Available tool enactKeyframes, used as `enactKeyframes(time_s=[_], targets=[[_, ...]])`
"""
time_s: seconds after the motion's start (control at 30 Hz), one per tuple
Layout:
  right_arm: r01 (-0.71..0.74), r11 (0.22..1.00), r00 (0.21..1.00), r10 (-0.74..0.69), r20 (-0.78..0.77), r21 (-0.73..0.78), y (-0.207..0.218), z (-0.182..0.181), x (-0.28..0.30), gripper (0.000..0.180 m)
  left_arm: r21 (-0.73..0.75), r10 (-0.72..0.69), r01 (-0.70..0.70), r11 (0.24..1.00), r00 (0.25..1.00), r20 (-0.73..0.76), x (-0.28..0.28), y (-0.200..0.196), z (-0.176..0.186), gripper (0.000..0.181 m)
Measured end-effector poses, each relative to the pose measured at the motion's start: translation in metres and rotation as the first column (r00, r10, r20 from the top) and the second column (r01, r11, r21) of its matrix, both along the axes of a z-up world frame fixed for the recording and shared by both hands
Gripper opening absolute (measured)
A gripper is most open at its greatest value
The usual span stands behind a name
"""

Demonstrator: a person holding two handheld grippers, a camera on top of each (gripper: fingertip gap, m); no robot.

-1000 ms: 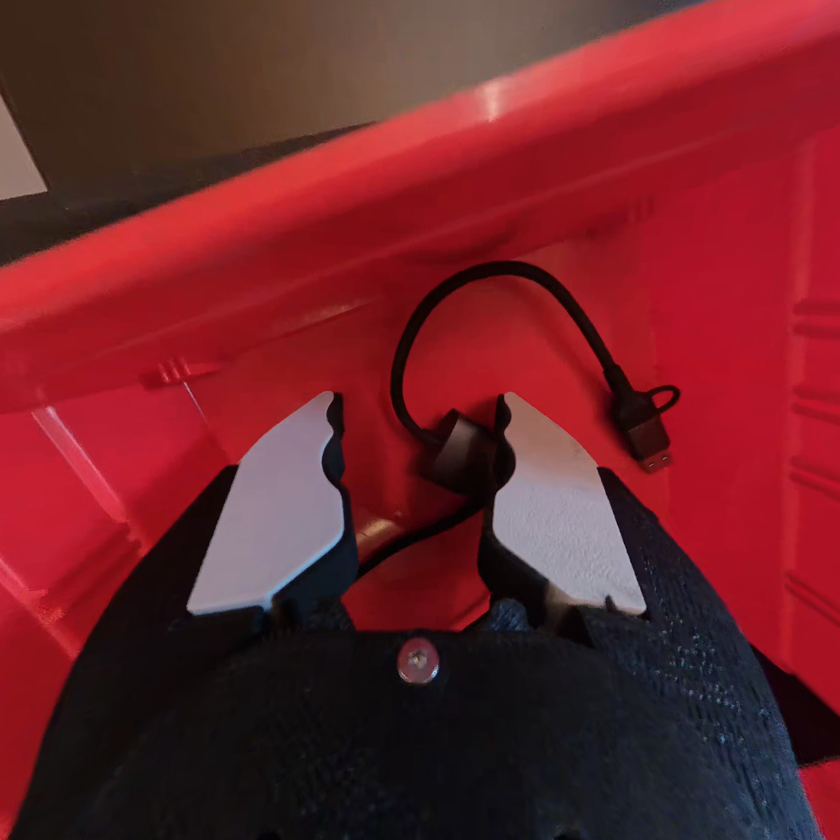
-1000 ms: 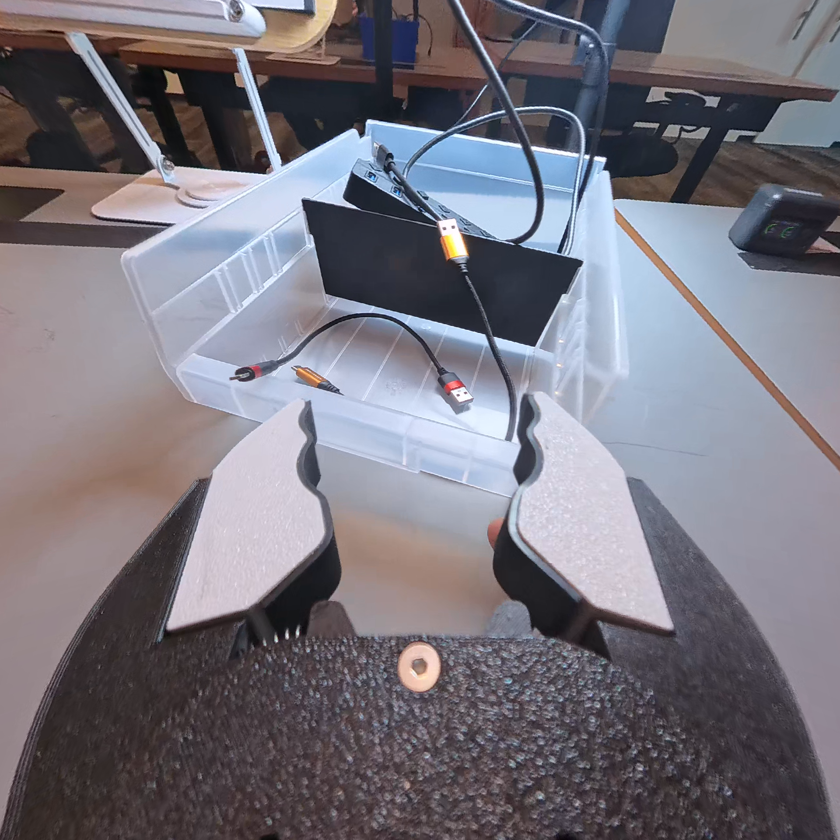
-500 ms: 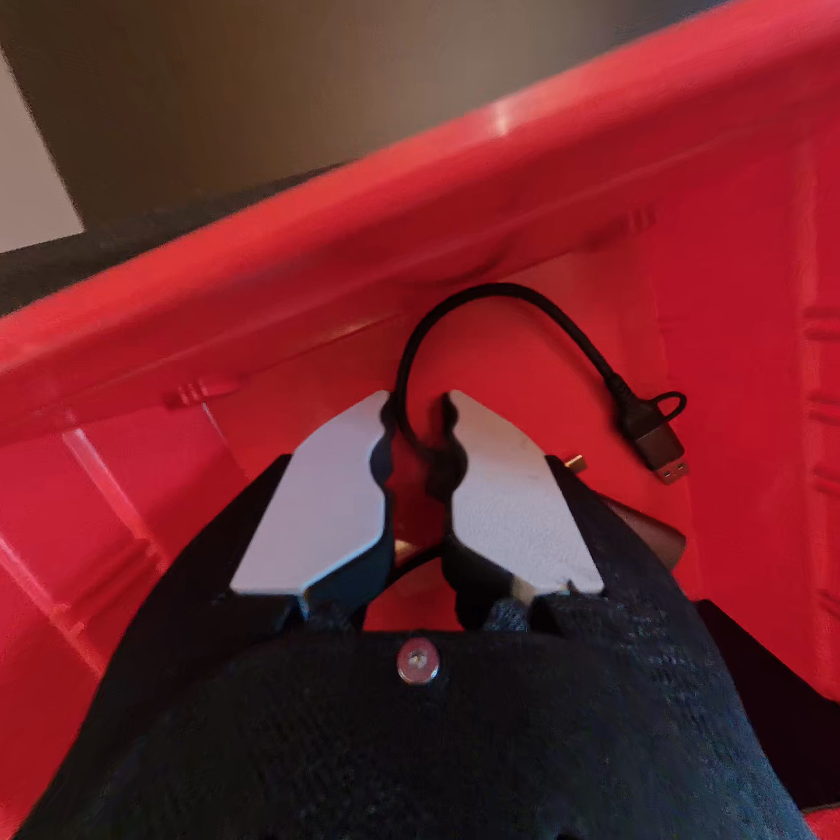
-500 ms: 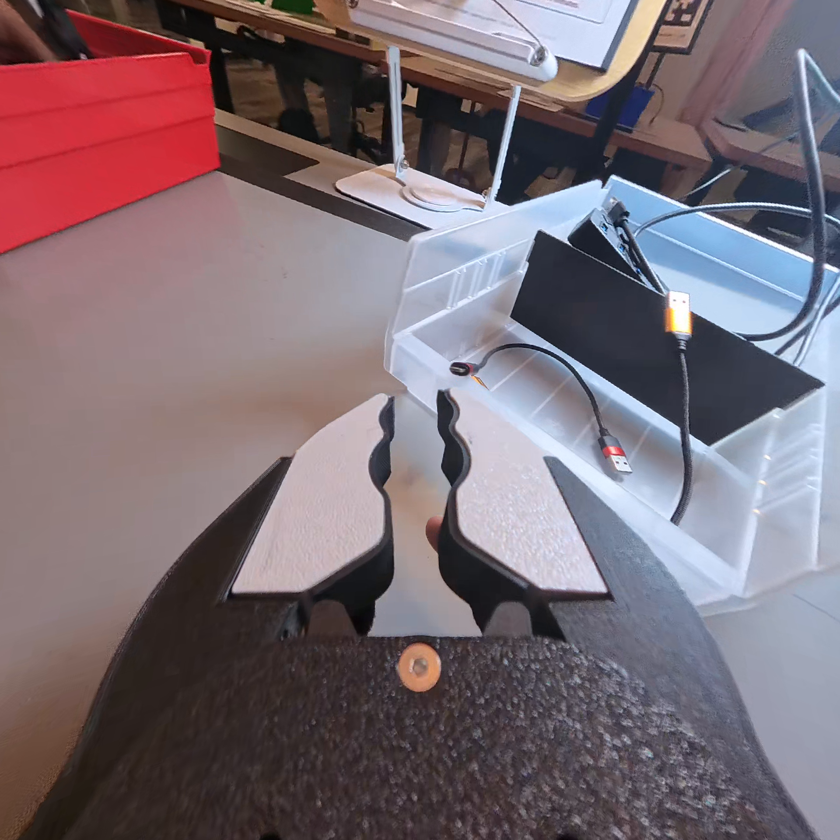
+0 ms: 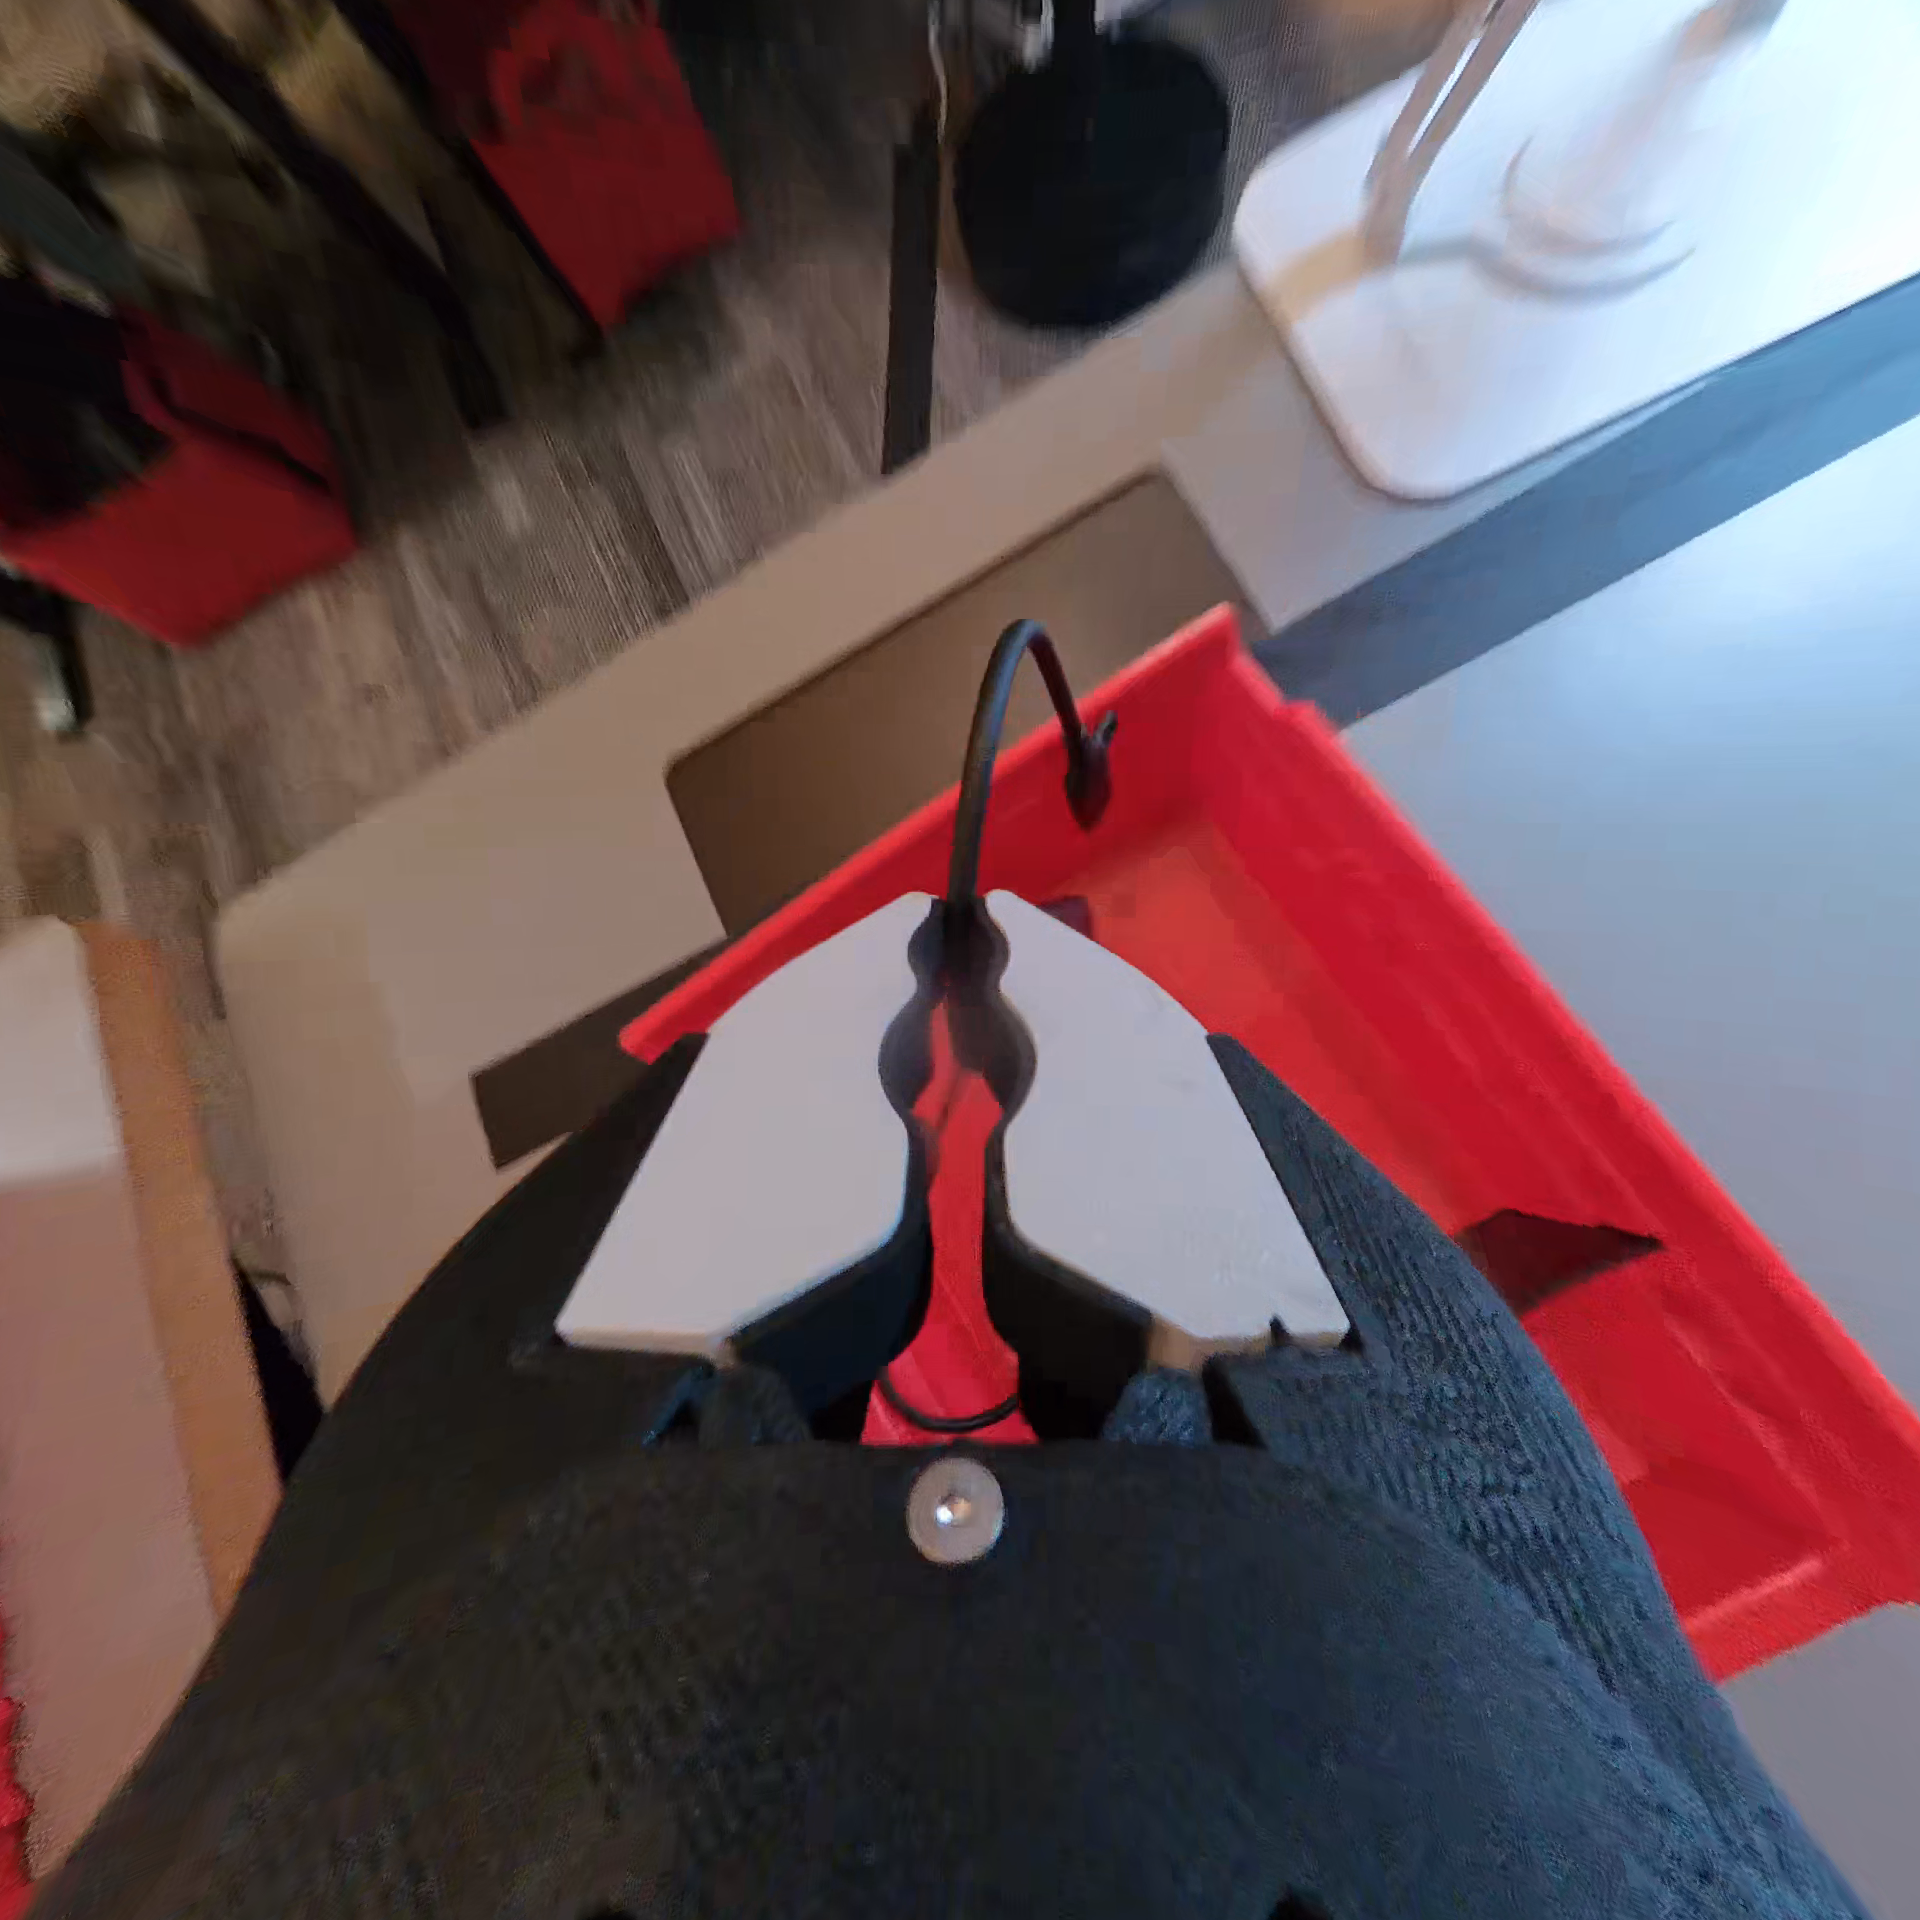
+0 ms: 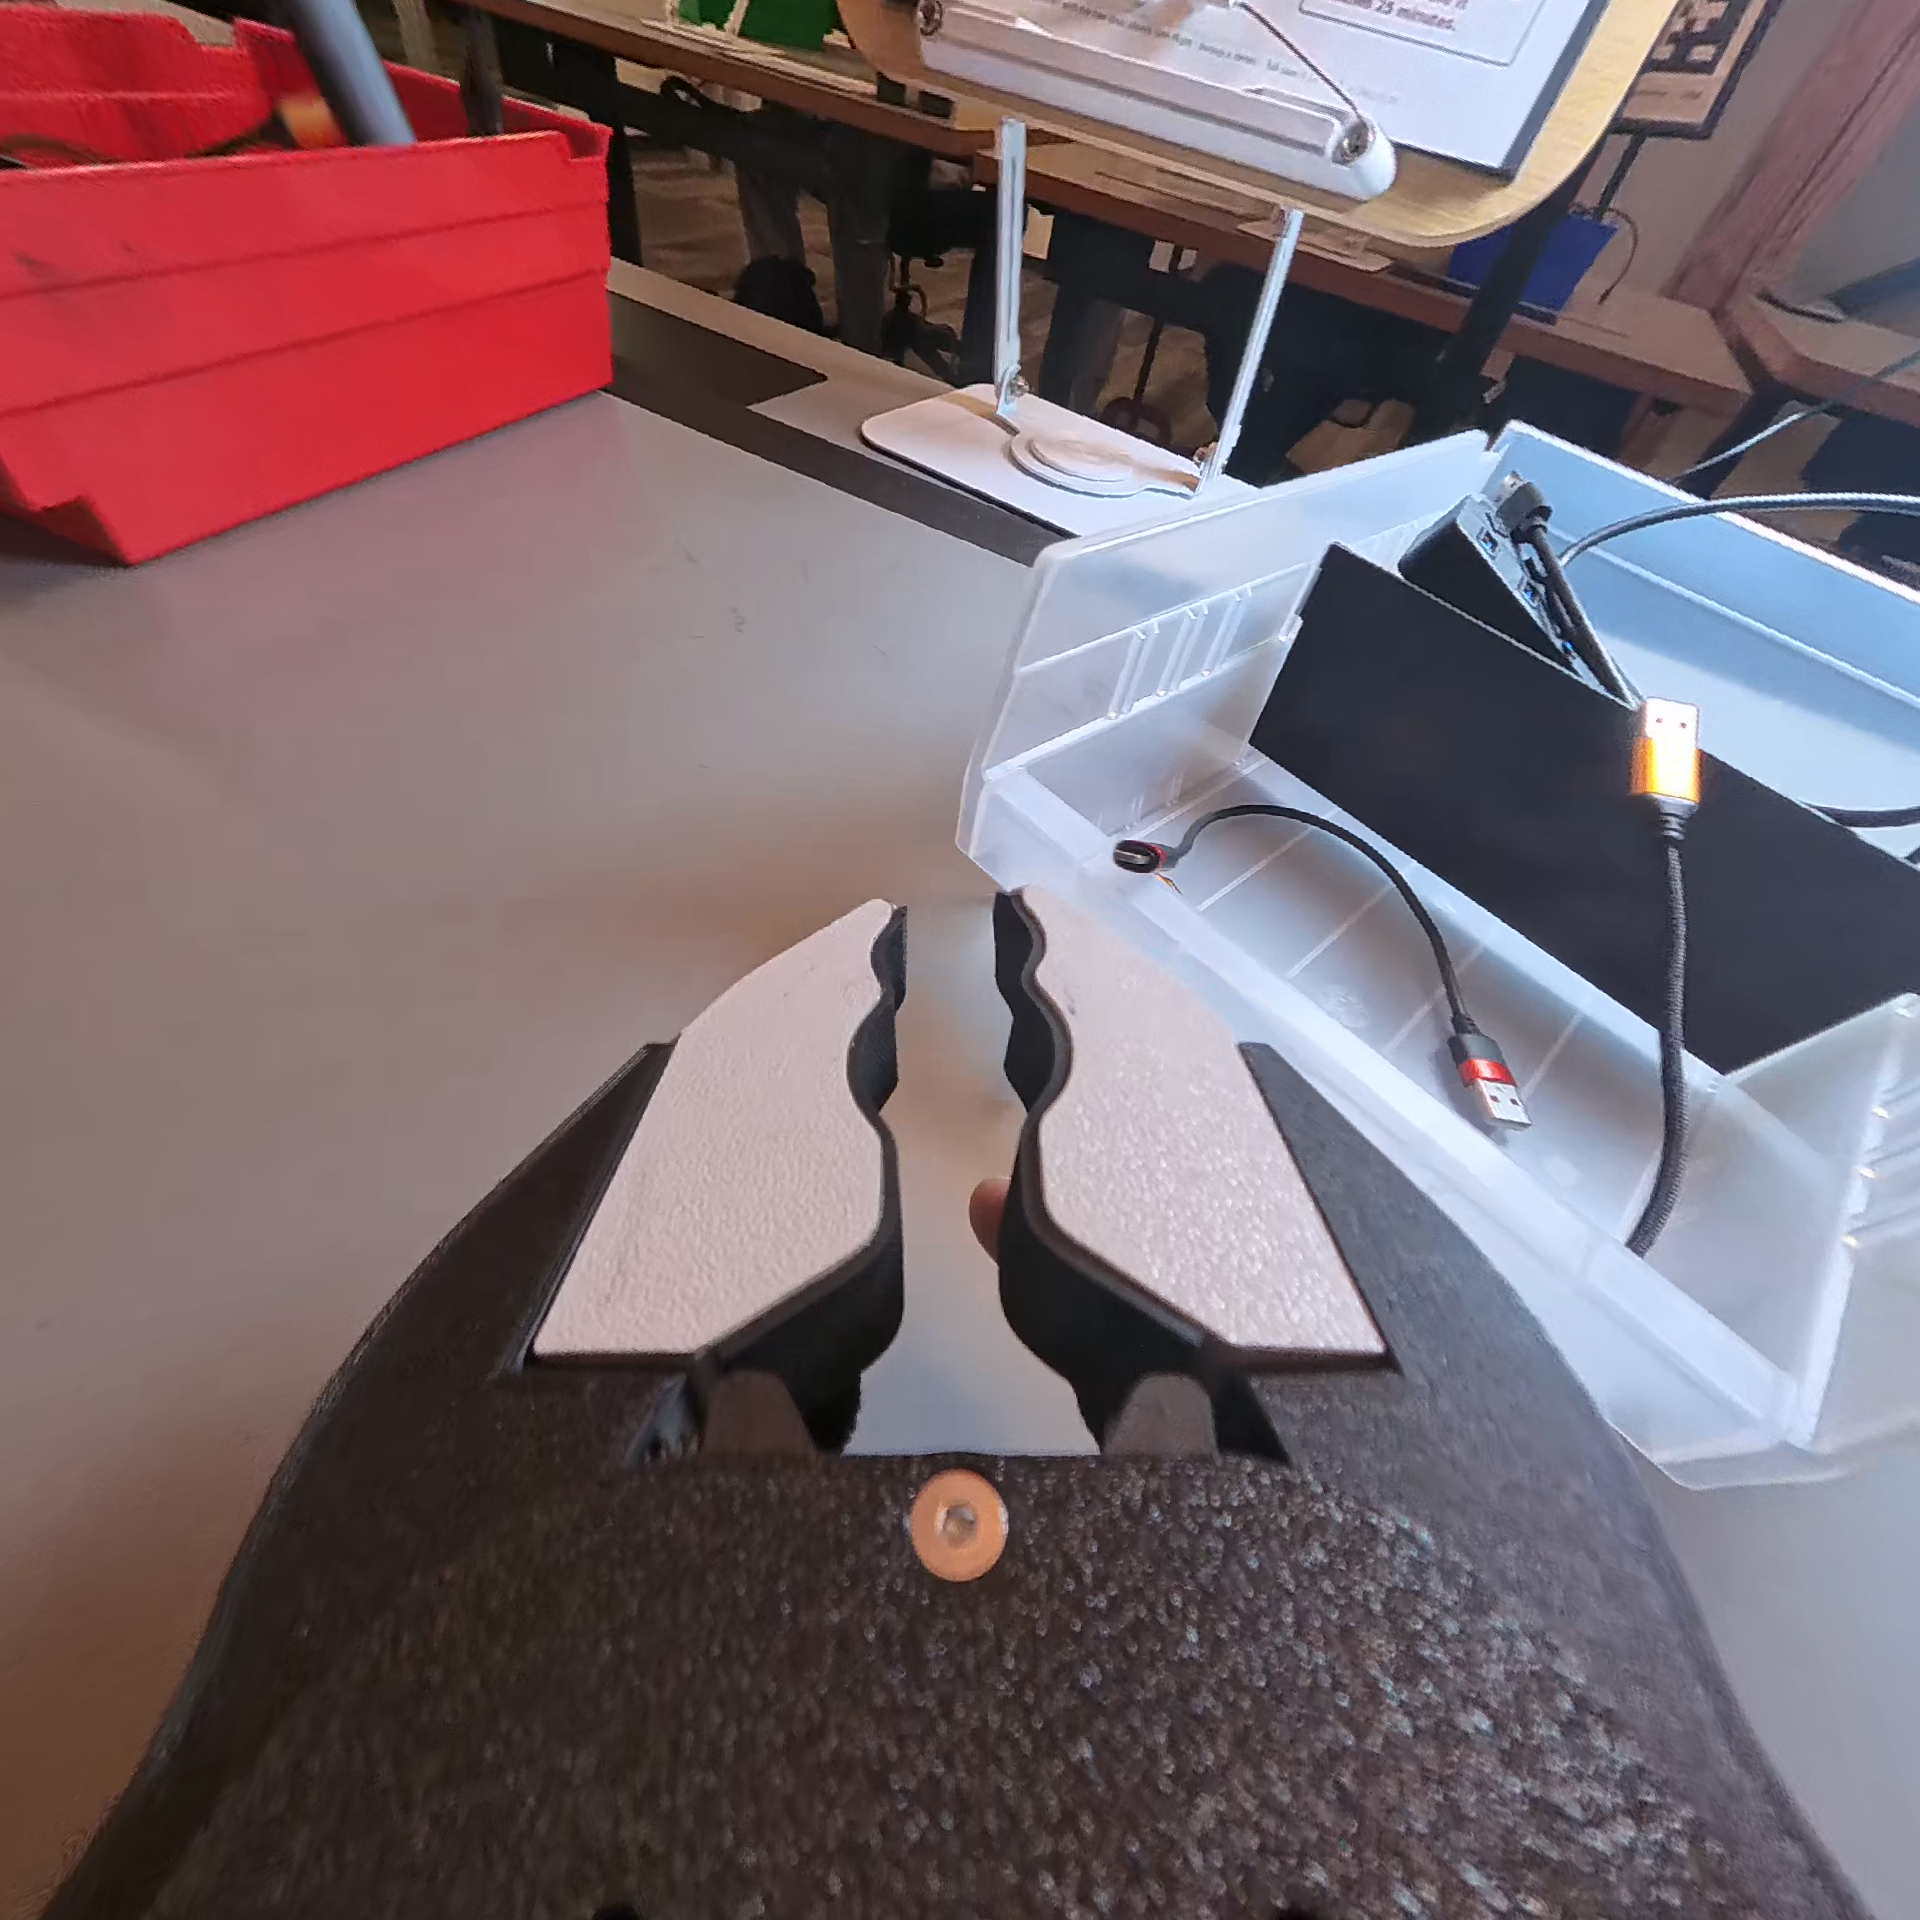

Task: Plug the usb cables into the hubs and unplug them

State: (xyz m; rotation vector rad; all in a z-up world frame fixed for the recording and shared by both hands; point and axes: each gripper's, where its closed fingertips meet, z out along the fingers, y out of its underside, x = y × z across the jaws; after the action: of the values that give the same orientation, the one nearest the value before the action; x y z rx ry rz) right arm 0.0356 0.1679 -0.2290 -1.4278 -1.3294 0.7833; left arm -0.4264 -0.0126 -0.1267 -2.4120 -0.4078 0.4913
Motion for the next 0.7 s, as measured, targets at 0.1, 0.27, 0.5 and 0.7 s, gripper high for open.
enactKeyframes(time_s=[0.1,0.27,0.5,0.7], targets=[[-0.062,0.998,0.998,0.062,-0.005,0.019,-0.012,0.002,-0.009,0.017,0.137,-0.062,0.076,0.988,0.992,-0.106,0.028,0.001,0.057,0.004],[-0.282,0.959,0.958,0.28,-0.066,-0.019,-0.059,0.024,-0.043,0.026,0.381,-0.23,0.263,0.886,0.964,-0.131,0.108,0.014,0.114,0.003],[-0.594,0.779,0.792,0.522,-0.317,-0.202,-0.126,0.099,-0.096,0.07,0.68,-0.551,0.46,0.571,0.829,-0.098,0.256,0.037,0.148,0.004],[-0.775,0.542,0.619,0.549,-0.562,-0.324,-0.141,0.14,-0.103,0.035,0.858,-0.701,0.369,0.357,0.713,-0.016,0.322,0.046,0.116,0.003]])
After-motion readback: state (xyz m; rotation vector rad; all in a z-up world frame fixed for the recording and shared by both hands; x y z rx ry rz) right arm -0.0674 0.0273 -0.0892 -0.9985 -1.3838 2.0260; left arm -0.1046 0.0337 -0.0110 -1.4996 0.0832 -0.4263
